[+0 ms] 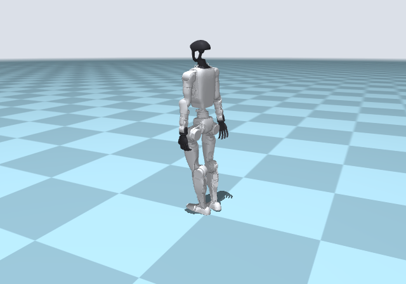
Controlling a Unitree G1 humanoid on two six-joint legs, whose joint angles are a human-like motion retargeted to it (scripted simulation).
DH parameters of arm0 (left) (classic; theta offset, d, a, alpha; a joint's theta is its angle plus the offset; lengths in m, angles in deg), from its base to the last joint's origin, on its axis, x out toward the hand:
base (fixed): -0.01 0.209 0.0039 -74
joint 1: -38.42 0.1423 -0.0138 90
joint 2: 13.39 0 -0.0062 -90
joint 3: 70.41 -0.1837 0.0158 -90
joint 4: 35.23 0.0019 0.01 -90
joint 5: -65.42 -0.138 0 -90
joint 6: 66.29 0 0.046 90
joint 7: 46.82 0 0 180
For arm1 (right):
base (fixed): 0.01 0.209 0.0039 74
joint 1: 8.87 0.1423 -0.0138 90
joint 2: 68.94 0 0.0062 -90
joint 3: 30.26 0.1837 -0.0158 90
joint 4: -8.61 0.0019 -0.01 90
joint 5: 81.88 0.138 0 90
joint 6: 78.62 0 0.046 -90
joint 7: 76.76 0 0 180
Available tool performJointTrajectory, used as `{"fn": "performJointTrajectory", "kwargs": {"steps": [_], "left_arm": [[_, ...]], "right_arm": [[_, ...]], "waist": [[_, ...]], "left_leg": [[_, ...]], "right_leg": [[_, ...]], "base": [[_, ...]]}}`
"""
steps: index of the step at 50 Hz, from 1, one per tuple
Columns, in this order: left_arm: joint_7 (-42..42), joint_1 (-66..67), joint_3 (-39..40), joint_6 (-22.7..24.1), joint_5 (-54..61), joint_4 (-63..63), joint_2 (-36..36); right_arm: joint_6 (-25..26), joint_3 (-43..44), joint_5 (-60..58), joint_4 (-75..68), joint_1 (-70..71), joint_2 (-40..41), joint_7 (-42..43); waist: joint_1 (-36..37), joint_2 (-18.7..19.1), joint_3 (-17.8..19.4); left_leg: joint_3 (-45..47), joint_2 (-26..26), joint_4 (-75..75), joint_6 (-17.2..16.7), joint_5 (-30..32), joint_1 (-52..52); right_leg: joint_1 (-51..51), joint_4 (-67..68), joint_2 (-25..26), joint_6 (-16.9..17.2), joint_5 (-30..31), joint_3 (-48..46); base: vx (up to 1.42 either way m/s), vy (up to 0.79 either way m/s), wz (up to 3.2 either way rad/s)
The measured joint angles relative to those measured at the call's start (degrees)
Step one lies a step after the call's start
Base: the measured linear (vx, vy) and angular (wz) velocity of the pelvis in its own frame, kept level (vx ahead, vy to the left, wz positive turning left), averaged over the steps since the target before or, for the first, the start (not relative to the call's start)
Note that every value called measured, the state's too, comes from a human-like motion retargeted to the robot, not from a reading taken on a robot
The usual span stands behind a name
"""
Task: Upper body actions
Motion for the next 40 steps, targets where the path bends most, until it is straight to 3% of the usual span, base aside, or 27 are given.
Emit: {"fn": "performJointTrajectory", "kwargs": {"steps": [6,8,10,12,20,32,40], "left_arm": [[-0.4,-0.5,-1.1,-0.7,-1.2,2.5,-1.7],[-1.3,-0.6,-1.5,-1.3,-2.2,4.1,-2.1],[-2.0,-0.1,-1.8,-1.5,-2.8,4.9,-2.3],[-1.9,0.6,-1.8,-1.4,-3.3,5.0,-2.5],[-1.6,2.6,-1.4,-1.2,-2.6,4.3,-1.7],[1.5,4.1,-2.1,-0.6,-3.8,0.5,1.5],[3.7,2.3,-3.4,0.6,-6.6,-2.3,0.3]], "right_arm": [[0.5,-1.3,-0.2,1.2,0.9,1.1,0.2],[0.6,-1.2,-0.2,1.3,0.6,1.3,0.3],[0.7,-1.2,-0.2,1.2,0.0,1.4,0.6],[1.0,-1.2,-0.5,0.7,-0.2,1.6,0.8],[1.5,-0.7,-2.2,0.9,0.0,1.1,0.4],[2.1,1.8,1.0,0.9,1.6,-0.9,-0.3],[1.8,0.1,2.6,-1.5,0.4,-1.0,0.5]], "waist": [[-0.4,0.7,1.5],[-0.9,0.7,1.3],[-1.3,0.0,0.9],[-1.6,-0.4,0.2],[-1.5,-0.7,0.0],[-2.5,2.5,-0.9],[-0.4,3.2,0.8]], "left_leg": [[4.1,1.9,-0.5,-0.6,-0.3,1.0],[4.1,1.9,-0.5,-0.8,-0.3,1.1],[4.1,1.1,-0.5,-0.9,-0.3,1.2],[4.1,1.0,-0.6,-1.2,-0.2,1.3],[5.2,2.4,0.1,-3.2,0.3,1.9],[3.9,4.2,0.5,-4.7,1.7,0.2],[-3.9,3.4,2.0,-5.3,4.3,-2.8]], "right_leg": [[-2.2,2.4,-0.8,-4.4,-0.9,3.1],[-2.6,1.4,-1.3,-3.4,0.6,6.4],[-2.2,-0.4,-2.2,0.8,2.8,8.9],[-1.8,-1.9,-2.5,1.5,2.8,8.6],[0.6,-6.5,-1.9,0.4,4.6,4.7],[1.6,-8.4,-0.3,-0.8,4.4,1.5],[5.0,-8.8,-1.0,-1.1,1.6,-5.1]], "base": [[-0.21,-0.02,-0.75],[-0.15,0.03,-0.04],[-0.11,0.01,0.04],[-0.12,-0.01,0.03],[-0.18,-0.01,0.03],[-0.04,0.02,0.14],[0.12,0.04,0.94]]}}
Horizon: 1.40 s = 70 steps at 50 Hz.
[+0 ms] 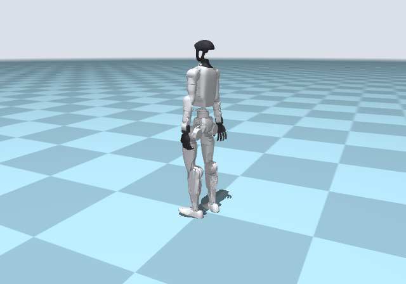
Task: Upper body actions
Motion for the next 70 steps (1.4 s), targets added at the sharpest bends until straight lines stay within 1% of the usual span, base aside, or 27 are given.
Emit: {"fn": "performJointTrajectory", "kwargs": {"steps": [5,10,13,17,20,24,27,29,34,37,42,46,52,58,63,67,70], "left_arm": [[-0.5,-0.5,0.6,0.2,1.1,-0.4,-0.6],[-0.7,-0.3,3.1,-0.2,3.5,0.3,-0.7],[-1.4,-0.2,4.0,-0.5,4.2,0.8,-0.9],[-2.1,0.5,4.2,-0.7,3.4,0.9,-1.6],[-2.4,1.2,4.9,-0.9,2.6,1.1,-2.4],[-3.6,2.3,6.9,-1.6,2.4,2.3,-3.4],[-5.0,3.3,8.6,-2.4,3.3,3.9,-3.6],[-5.7,4.0,9.6,-3.0,4.2,5.2,-3.4],[-7.0,5.8,11.8,-3.5,5.7,7.7,-2.0],[-7.4,6.6,12.4,-3.6,5.7,8.5,-1.0],[-8.1,7.4,13.3,-3.7,5.3,9.5,0.4],[-8.1,7.3,13.4,-3.8,5.9,10.1,0.9],[-7.6,6.5,12.3,-3.9,6.6,9.8,0.3],[-6.7,4.8,10.7,-3.5,6.8,8.3,-1.0],[-5.7,3.3,10.0,-3.2,6.6,6.5,-1.9],[-5.1,2.6,10.1,-2.9,6.4,5.4,-2.5],[-4.6,2.2,10.4,-2.8,6.3,4.6,-2.9]], "right_arm": [[0.0,-0.7,-2.0,0.0,-2.1,0.4,-0.2],[-0.4,-1.1,-2.8,0.0,-2.7,0.1,-0.4],[-1.0,-0.8,-2.8,0.0,-2.5,-0.6,-0.1],[-1.2,0.1,-2.1,0.0,-2.2,-1.7,0.2],[-0.9,1.0,-1.8,0.0,-2.0,-2.6,0.6],[-0.6,2.3,-2.2,0.0,-1.6,-3.5,1.6],[-0.6,3.6,-2.9,0.4,-1.0,-4.0,2.7],[-0.8,4.4,-3.2,1.0,-0.4,-4.4,3.3],[-1.2,5.0,-2.4,3.2,1.4,-4.5,3.0],[-1.7,5.0,-1.8,5.0,2.8,-3.3,2.5],[-2.5,3.7,-2.4,8.1,4.6,0.2,0.6],[-2.9,0.9,-5.4,10.0,5.6,2.8,-0.7],[-3.6,-2.7,-9.7,11.0,4.4,4.4,-1.0],[-2.6,-3.1,-7.9,7.7,3.3,3.8,-1.2],[-2.1,-2.4,-6.1,5.7,3.6,2.2,-0.5],[-1.7,-2.6,-6.0,5.3,4.2,0.9,0.2],[-1.0,-2.8,-5.9,5.1,5.1,0.2,0.5]], "waist": [[2.9,-0.2,-0.3],[6.6,-0.2,-0.8],[9.5,-0.2,-0.5],[13.8,-0.2,0.5],[17.3,-0.4,1.2],[23.0,-1.0,1.7],[27.4,-0.8,1.8],[30.2,-0.3,2.1],[34.9,1.1,3.1],[36.8,1.5,3.8],[39.2,1.4,4.8],[39.0,0.8,4.8],[35.8,-0.8,3.9],[29.9,-2.7,2.8],[24.5,-3.5,1.6],[20.9,-3.7,-0.1],[18.8,-3.6,-1.0]], "left_leg": [[-8.3,-1.9,0.8,-0.9,2.5,-3.3],[-17.4,-4.5,0.5,-2.0,5.7,-6.4],[-23.0,-6.2,0.0,-3.1,8.0,-7.8],[-26.8,-7.5,-0.7,-5.4,10.5,-9.0],[-28.8,-8.4,-1.2,-7.8,11.9,-9.8],[-30.1,-9.3,-2.2,-11.6,12.5,-10.7],[-30.6,-9.8,-2.4,-14.3,12.1,-11.6],[-30.9,-10.5,-2.1,-15.0,11.7,-11.7],[-30.7,-12.6,-2.0,-15.0,11.3,-11.5],[-31.3,-13.2,-2.1,-15.0,11.5,-11.6],[-31.9,-12.7,-1.8,-15.0,11.8,-12.0],[-32.7,-11.4,-1.5,-15.0,12.2,-13.1],[-32.1,-10.8,-2.0,-11.9,12.8,-12.8],[-28.6,-9.8,-3.3,-9.3,12.9,-11.2],[-25.3,-8.4,-3.2,-6.3,11.6,-9.9],[-22.5,-7.1,-2.5,-2.9,9.6,-9.2],[-18.6,-5.8,-2.2,-0.3,7.8,-8.5]], "right_leg": [[2.1,0.2,-1.1,0.6,-2.9,-6.3],[4.1,0.7,-2.4,2.0,-6.0,-16.1],[5.6,1.4,-2.8,3.0,-7.8,-22.5],[8.3,2.1,-2.7,4.3,-10.2,-31.6],[10.2,2.5,-2.2,5.3,-11.7,-38.2],[11.3,3.4,-1.5,6.3,-13.4,-43.0],[11.5,4.5,-0.8,6.9,-14.5,-44.9],[11.7,5.3,-0.9,7.6,-14.9,-45.5],[13.0,7.2,-2.0,9.7,-14.9,-47.3],[13.1,7.8,-2.0,10.3,-15.1,-48.2],[12.8,7.6,-1.2,9.9,-15.4,-49.3],[11.6,6.8,0.1,9.1,-15.4,-49.3],[10.3,5.5,-0.3,8.4,-14.1,-47.0],[9.0,3.9,-1.7,7.4,-12.3,-42.0],[7.0,2.9,-2.6,5.9,-10.1,-35.0],[3.7,3.1,-3.6,4.5,-8.1,-27.5],[0.9,3.7,-4.5,3.6,-6.4,-22.0]], "base": [[0.28,0.10,1.54],[0.33,0.24,1.68],[0.25,0.34,1.79],[0.15,0.32,1.92],[0.06,0.22,1.87],[0.03,0.19,1.60],[-0.03,0.17,1.17],[-0.05,0.25,0.87],[-0.03,0.26,0.69],[-0.07,0.04,0.54],[-0.05,-0.10,0.17],[-0.03,-0.19,-0.13],[0.07,-0.16,-0.52],[0.06,-0.21,-0.95],[-0.05,-0.33,-1.56],[-0.12,-0.26,-2.06],[-0.18,-0.25,-2.29]]}}
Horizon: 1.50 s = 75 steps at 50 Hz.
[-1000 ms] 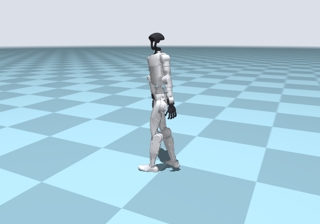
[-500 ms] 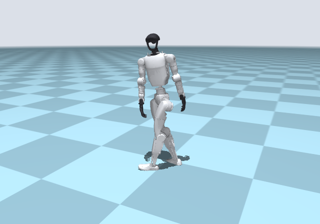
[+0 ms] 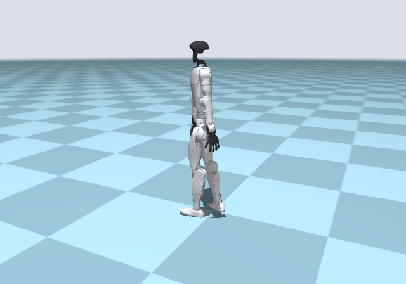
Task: Upper body actions
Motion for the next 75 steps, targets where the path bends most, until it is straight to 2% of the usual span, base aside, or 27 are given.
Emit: {"fn": "performJointTrajectory", "kwargs": {"steps": [7,17,27,34,39,52,63,75], "left_arm": [[1.2,0.2,-0.3,0.8,0.5,-4.0,-0.6],[2.8,0.8,-1.2,2.6,-0.3,-7.8,1.4],[3.1,0.9,-4.0,1.9,-2.5,-4.4,4.2],[1.2,1.8,-1.2,1.2,0.1,-1.3,5.5],[0.9,2.4,-0.2,0.3,2.5,1.3,5.1],[0.0,3.8,-4.3,-0.4,-1.2,1.0,4.0],[1.6,0.4,-7.7,0.6,-0.5,-2.6,5.7],[3.3,-0.7,-9.9,2.0,-1.8,-5.9,6.2]], "right_arm": [[1.3,-0.6,1.4,-0.2,1.9,-0.2,-1.3],[1.9,0.7,4.9,-4.4,0.5,-0.3,-1.2],[0.7,2.2,4.5,-5.1,-3.5,0.8,-2.1],[0.4,2.0,3.4,-5.1,-4.7,1.6,-2.5],[0.3,0.8,2.0,-4.3,-3.3,2.3,-2.5],[-0.9,-1.7,1.7,0.4,0.7,5.0,-3.8],[1.3,-1.2,1.9,-2.8,1.1,3.5,-2.4],[4.5,2.2,4.8,-5.1,-3.3,1.5,-3.4]], "waist": [[-7.6,1.7,0.4],[-15.8,3.6,-1.7],[-20.9,4.0,-1.7],[-21.6,4.0,-2.6],[-23.2,4.0,-2.7],[-27.5,4.5,-3.2],[-31.7,6.0,-3.2],[-31.6,6.5,-2.7]], "left_leg": [[13.1,3.5,0.6,2.5,-4.6,4.4],[23.8,6.2,0.4,2.5,-7.6,8.0],[27.6,7.0,-0.2,2.0,-8.7,10.8],[31.2,7.7,-0.6,1.4,-9.8,12.4],[34.2,8.2,-1.0,0.9,-10.5,13.8],[42.8,9.8,-1.5,-0.5,-11.9,16.6],[46.2,10.2,-1.6,-0.9,-12.5,17.3],[46.0,10.3,-1.6,-0.8,-12.2,17.1]], "right_leg": [[-3.0,-0.6,0.9,-1.2,3.7,13.1],[-5.1,-3.3,3.6,-1.9,8.1,23.2],[-5.2,-3.2,4.5,-2.3,9.0,26.1],[-7.2,-2.2,5.1,-2.6,9.7,30.0],[-8.3,-2.0,6.2,-3.1,10.6,33.4],[-11.2,-1.8,9.6,-3.1,13.4,44.2],[-12.3,-2.0,11.3,-3.0,14.5,48.4],[-12.2,-2.0,10.9,-3.0,14.2,47.4]], "base": [[-0.27,-0.25,-1.75],[-0.20,-0.12,-0.96],[-0.13,-0.03,-0.33],[-0.13,0.02,-0.53],[-0.24,0.04,-0.66],[-0.31,0.17,-0.81],[-0.09,0.12,-0.39],[0.00,0.00,0.03]]}}
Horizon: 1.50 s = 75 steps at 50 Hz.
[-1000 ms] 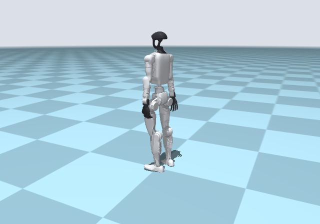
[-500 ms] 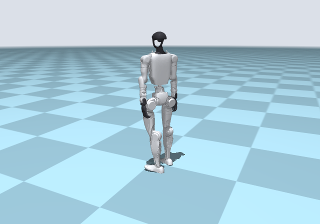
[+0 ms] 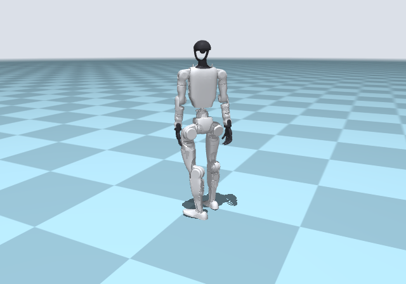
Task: Upper body actions
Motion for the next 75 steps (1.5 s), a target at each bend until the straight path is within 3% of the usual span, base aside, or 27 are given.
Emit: {"fn": "performJointTrajectory", "kwargs": {"steps": [16,33,45,61,68,75], "left_arm": [[-1.8,2.4,1.6,-1.7,-0.2,5.7,-1.8],[-2.8,2.6,2.4,-1.8,0.9,7.6,-2.5],[-3.7,3.2,3.9,-1.6,2.2,8.5,-2.5],[-3.3,1.9,2.3,-2.1,2.2,8.9,-3.0],[-3.0,1.8,1.3,-2.0,1.2,8.1,-2.3],[-2.5,3.8,1.2,-1.9,0.6,7.7,-1.8]], "right_arm": [[-0.3,0.3,-1.8,0.0,0.4,-0.9,0.3],[-3.1,-0.5,-2.2,2.7,2.6,-0.5,-1.1],[-4.7,-3.5,-4.8,5.8,2.9,1.8,-1.6],[-4.3,-6.4,-6.6,4.1,3.0,2.8,-1.6],[-3.7,-6.5,-6.2,2.8,4.3,2.8,-1.6],[-3.6,-6.8,-7.5,3.9,6.1,3.1,-1.9]], "waist": [[2.7,-0.6,0.5],[14.6,-3.3,0.8],[19.1,-4.7,1.0],[12.7,-4.9,0.3],[8.2,-4.5,-0.2],[2.2,-2.8,-1.6]], "left_leg": [[-10.4,-1.2,0.9,1.6,2.1,-2.4],[-22.3,-5.0,2.5,2.7,5.2,-6.8],[-25.8,-6.2,2.5,2.7,6.3,-8.3],[-19.3,-4.5,1.7,2.4,4.4,-5.4],[-12.0,-2.6,0.6,1.9,2.5,-2.8],[-1.6,-0.3,0.1,0.2,-0.1,-0.2]], "right_leg": [[5.0,-0.5,-4.0,-0.2,-3.6,-13.5],[11.6,-2.5,-8.4,0.7,-7.4,-28.7],[12.7,-3.0,-9.5,1.4,-8.1,-32.9],[9.5,-1.9,-8.0,0.3,-6.4,-26.8],[4.7,0.3,-6.3,0.1,-4.5,-17.4],[-0.4,1.2,-1.6,0.2,-1.4,-4.0]], "base": [[0.11,-0.12,0.75],[0.32,-0.07,0.78],[0.04,0.00,0.24],[-0.17,0.01,-0.36],[-0.32,0.15,-1.23],[-0.22,0.22,-1.81]]}}
